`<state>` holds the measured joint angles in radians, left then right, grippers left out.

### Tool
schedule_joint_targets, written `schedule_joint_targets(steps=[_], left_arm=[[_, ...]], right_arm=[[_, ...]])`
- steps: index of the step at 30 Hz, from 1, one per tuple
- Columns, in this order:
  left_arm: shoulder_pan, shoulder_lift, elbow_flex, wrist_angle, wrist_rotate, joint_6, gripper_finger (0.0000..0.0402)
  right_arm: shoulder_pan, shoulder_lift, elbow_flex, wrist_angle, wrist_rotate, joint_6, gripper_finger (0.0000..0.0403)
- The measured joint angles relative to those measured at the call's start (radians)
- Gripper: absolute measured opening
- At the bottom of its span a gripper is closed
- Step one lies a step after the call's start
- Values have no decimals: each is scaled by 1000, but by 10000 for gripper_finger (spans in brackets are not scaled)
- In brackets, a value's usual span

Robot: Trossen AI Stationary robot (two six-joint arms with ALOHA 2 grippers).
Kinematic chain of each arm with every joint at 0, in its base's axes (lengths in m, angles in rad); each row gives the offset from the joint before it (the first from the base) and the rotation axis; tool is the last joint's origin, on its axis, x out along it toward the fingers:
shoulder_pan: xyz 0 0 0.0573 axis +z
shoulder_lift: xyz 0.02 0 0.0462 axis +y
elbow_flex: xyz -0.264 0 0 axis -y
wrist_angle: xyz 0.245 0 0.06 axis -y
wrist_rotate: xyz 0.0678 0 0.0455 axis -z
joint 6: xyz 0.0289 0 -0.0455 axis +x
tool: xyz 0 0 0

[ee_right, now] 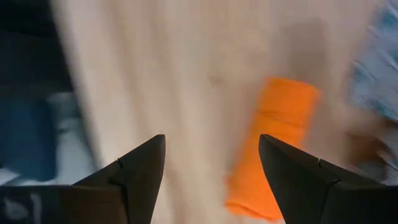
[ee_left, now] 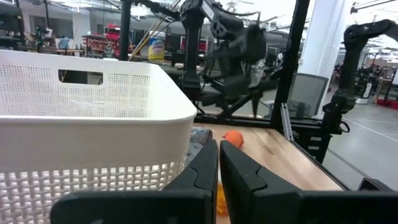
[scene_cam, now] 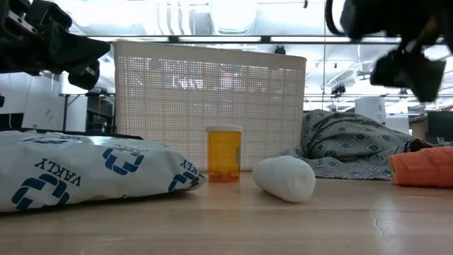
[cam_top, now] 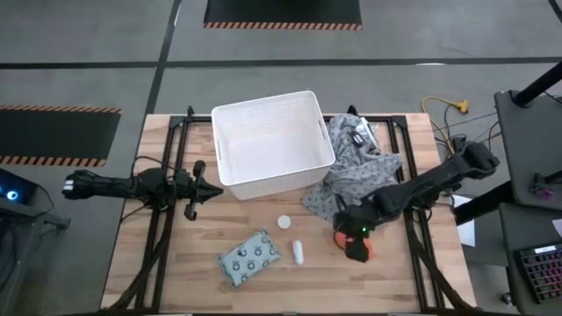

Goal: Pick & place medical supplies in basket/bin
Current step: Put the orange bandage into the white bin

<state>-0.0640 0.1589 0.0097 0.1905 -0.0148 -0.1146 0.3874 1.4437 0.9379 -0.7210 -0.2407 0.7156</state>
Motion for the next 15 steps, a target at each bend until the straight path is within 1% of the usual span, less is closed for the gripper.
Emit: schedule_joint_targets(steps=[3,6,15], left_arm=[[0,0,0,0,0,0,0],[0,0,0,-1,0,0,0],[0,6,0,-39,0,0,0]], right_arm=[[-2,47,1,-39,48,33,249],[-1,83,0,-38,78,58,249],[11,201,-2,-24,83,59,249]])
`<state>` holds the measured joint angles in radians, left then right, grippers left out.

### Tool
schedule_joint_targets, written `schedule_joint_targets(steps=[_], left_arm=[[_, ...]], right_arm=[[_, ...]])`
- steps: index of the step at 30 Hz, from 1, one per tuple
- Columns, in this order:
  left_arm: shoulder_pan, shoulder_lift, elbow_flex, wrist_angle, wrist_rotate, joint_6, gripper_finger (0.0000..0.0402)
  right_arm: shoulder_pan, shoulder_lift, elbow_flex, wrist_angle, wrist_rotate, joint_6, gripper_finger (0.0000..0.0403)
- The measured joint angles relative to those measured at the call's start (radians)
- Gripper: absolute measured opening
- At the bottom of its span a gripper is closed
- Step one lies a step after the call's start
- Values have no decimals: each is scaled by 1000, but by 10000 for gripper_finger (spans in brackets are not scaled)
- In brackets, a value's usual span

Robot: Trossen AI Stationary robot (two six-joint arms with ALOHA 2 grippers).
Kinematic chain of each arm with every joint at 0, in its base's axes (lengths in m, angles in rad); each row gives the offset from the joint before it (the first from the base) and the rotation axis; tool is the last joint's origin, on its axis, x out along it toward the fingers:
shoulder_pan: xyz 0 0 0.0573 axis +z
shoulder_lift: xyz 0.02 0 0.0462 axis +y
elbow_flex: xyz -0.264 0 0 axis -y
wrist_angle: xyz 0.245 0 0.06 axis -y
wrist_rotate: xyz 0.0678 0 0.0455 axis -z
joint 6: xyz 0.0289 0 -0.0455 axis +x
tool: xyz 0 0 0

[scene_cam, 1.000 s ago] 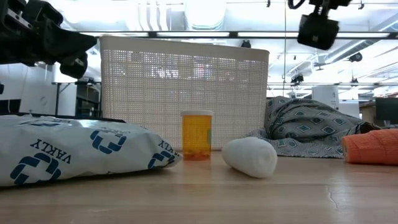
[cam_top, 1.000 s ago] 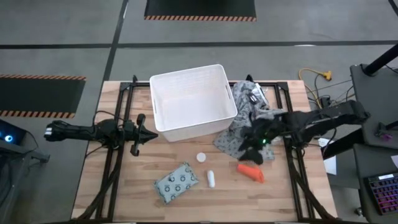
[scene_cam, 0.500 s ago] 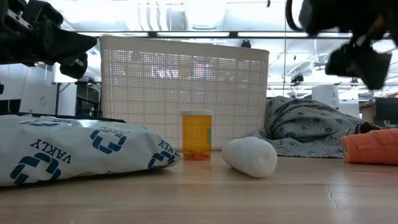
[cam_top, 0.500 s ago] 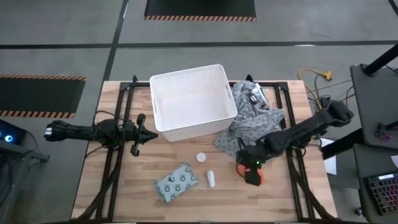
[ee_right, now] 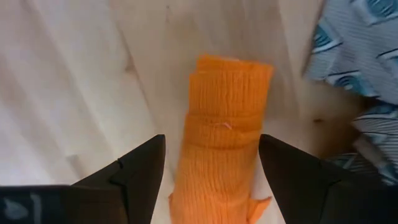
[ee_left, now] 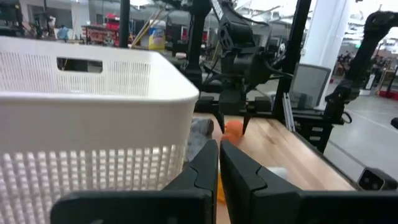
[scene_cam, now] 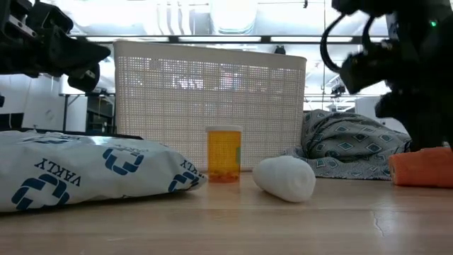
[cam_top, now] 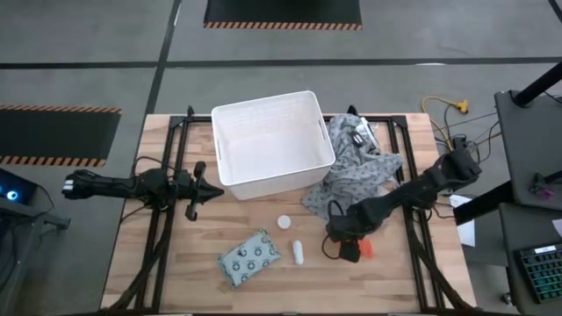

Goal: Pick & place medical supplies in basket/bin
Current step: Put the orange bandage into the white bin

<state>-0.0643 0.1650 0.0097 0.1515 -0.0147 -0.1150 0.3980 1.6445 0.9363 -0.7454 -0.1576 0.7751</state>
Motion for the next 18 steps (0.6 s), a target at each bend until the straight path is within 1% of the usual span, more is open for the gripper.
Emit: schedule_joint_targets(steps=[5,10,14,18], left_arm=[[0,0,0,-11,0,0,0],[0,-1,0,-9,0,0,0],[0,-2,0,-9,0,0,0],[0,-2,0,-9,0,0,0]], right_arm=[[-1,76,8,0,2,37,249],[-1,96,16,-7,6,44,236],[-1,86,21,-19,20,40,204],[-1,62,26,-4,26,40,152]])
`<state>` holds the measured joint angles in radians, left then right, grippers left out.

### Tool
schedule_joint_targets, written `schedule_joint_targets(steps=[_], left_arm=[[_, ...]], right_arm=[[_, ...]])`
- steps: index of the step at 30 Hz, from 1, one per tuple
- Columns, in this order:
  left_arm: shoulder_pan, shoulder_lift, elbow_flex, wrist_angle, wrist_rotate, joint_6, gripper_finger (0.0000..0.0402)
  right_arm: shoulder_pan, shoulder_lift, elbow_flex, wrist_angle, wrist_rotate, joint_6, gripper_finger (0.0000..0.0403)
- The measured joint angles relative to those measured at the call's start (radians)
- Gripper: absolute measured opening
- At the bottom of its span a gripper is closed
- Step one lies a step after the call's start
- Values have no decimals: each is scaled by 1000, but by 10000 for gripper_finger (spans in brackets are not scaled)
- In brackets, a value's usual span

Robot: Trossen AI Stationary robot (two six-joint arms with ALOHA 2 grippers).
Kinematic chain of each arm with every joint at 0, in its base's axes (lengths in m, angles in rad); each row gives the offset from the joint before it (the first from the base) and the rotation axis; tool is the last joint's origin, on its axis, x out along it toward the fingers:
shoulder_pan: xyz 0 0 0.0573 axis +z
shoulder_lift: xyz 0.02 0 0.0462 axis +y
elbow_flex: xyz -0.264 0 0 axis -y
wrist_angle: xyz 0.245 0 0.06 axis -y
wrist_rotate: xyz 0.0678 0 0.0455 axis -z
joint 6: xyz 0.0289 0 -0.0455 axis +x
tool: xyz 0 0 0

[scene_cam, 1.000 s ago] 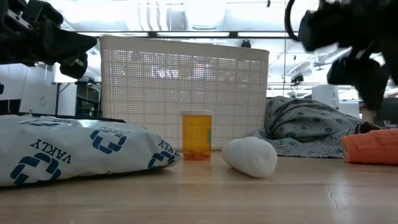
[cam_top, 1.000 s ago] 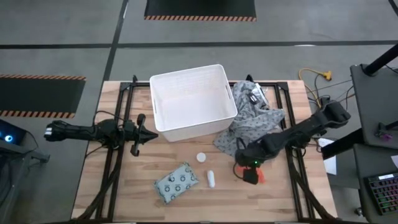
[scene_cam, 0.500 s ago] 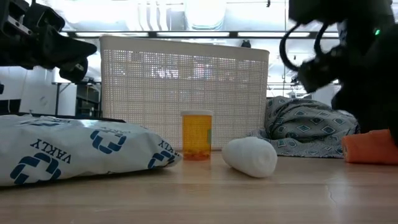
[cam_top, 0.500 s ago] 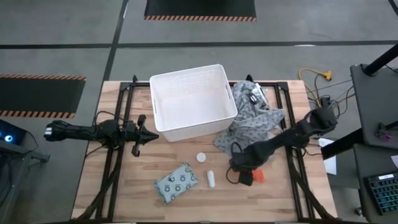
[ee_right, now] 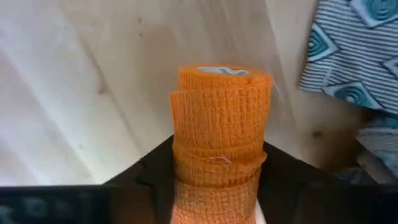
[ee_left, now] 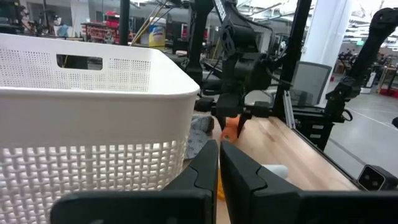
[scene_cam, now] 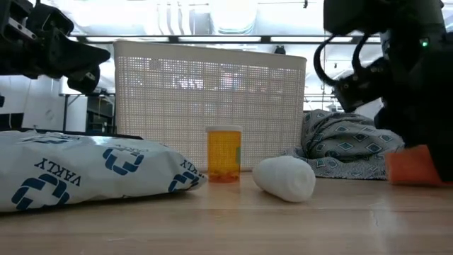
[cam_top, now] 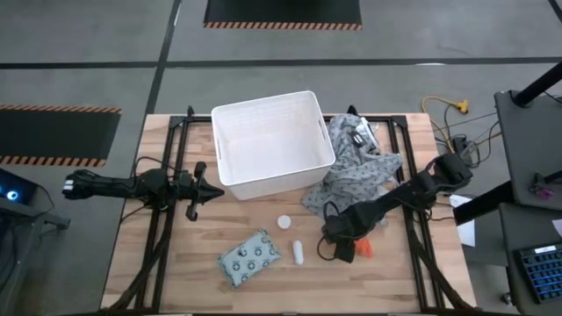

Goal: Pick & place medical supplies in basket/bin
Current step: Put the orange bandage into the white bin

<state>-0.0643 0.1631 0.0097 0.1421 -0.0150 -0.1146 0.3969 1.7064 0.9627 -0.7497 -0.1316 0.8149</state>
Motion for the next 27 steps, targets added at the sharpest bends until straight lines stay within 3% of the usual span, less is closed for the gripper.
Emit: schedule_joint_targets(steps=[6,12,19,27], left_arm=[[0,0,0,4,0,0,0],[0,0,0,4,0,0,0],[0,0,0,4,0,0,0],[0,0,0,4,-2,0,0]], right_arm=[[0,-60,37,10,1,-15,76],[-21,-131,110,85,15,-34,70],[-82,-161,291,101,278,-138,75],[-210,-153,494,213,410,-372,77]])
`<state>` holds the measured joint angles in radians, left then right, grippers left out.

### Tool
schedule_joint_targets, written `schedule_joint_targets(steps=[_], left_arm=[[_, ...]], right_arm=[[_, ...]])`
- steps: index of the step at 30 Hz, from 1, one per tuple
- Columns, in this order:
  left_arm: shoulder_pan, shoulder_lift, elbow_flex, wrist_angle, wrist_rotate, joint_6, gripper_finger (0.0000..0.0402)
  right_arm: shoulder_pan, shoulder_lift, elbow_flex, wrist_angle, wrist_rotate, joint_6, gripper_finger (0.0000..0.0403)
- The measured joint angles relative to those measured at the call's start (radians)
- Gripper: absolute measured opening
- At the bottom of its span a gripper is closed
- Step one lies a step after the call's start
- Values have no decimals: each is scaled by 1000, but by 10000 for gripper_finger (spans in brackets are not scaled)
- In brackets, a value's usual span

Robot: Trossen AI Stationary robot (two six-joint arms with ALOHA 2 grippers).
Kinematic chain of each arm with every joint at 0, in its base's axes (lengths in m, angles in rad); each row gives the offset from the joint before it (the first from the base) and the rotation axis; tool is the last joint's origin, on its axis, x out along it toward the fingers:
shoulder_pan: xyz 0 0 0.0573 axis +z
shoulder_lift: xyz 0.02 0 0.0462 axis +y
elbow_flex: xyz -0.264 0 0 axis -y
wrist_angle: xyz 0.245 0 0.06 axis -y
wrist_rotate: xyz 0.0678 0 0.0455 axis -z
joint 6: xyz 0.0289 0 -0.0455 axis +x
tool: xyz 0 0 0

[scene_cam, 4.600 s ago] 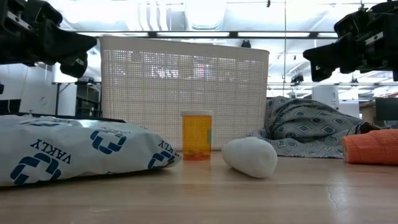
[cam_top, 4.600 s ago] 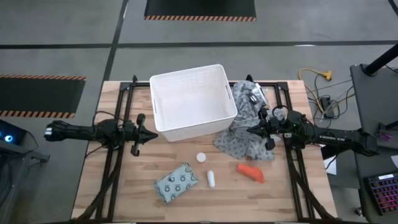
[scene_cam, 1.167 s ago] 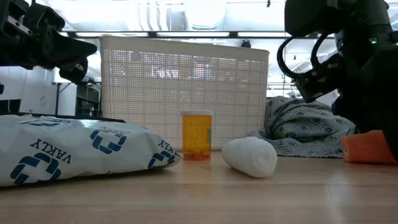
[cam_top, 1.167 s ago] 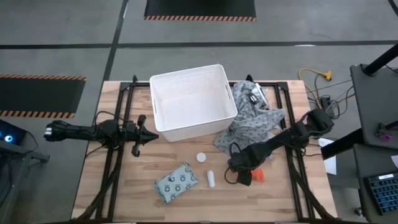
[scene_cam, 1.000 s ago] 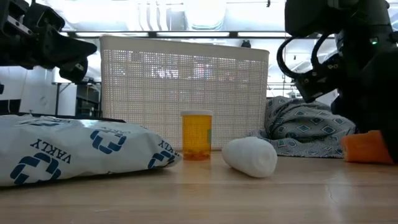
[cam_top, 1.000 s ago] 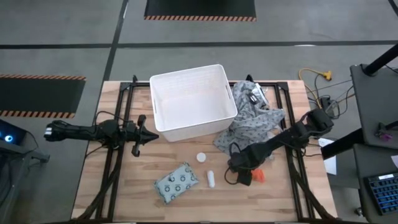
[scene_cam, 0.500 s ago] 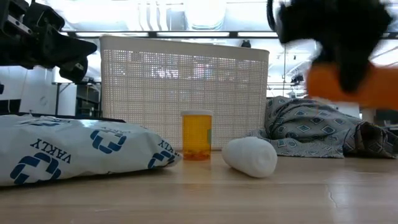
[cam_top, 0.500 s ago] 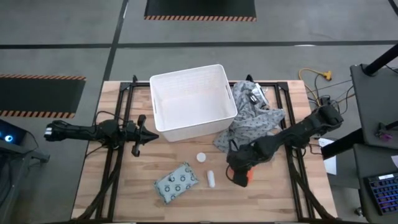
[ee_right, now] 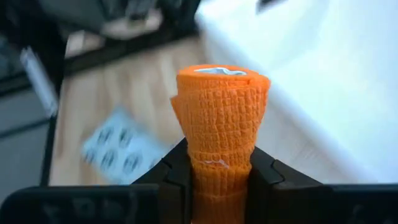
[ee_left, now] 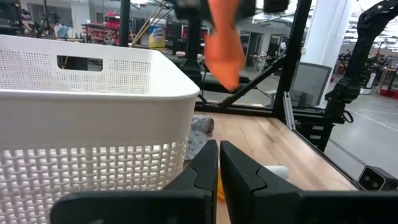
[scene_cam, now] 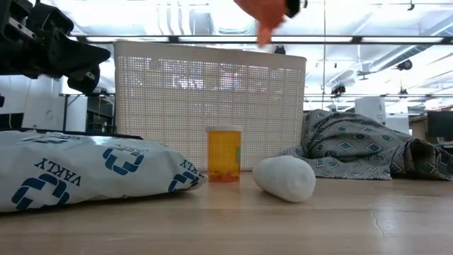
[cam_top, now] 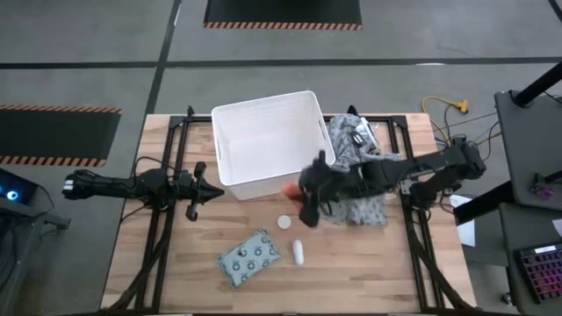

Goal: Pick & place medical supplies in basket/bin
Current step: Put the orange bandage into the white bin

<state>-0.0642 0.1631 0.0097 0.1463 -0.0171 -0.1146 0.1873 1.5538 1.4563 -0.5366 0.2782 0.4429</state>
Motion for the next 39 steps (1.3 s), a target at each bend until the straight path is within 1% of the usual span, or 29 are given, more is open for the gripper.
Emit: schedule_joint_targets(steps=[2,6,12,16,18,21,23,29,39], left_arm=[[0,0,0,0,-1,0,0],[0,0,0,3,-1,0,0],[0,0,0,3,-1,0,0],[0,0,0,4,-1,0,0],[0,0,0,4,-1,0,0],[0,0,0,3,-1,0,0],[0,0,0,3,-1,0,0],[0,0,0,3,-2,0,0],[0,0,0,0,-15,0,0]], right_arm=[[-51,6,28,50,10,-29,76],[-170,7,43,87,13,-43,77],[-343,10,45,84,13,-43,77],[-419,27,55,89,5,-43,76],[-444,43,77,100,-22,-43,76],[-475,85,132,97,-92,-43,77],[-496,125,179,56,-119,-43,77],[-545,266,372,-162,-122,-40,77],[-558,579,722,-492,-122,-114,77]])
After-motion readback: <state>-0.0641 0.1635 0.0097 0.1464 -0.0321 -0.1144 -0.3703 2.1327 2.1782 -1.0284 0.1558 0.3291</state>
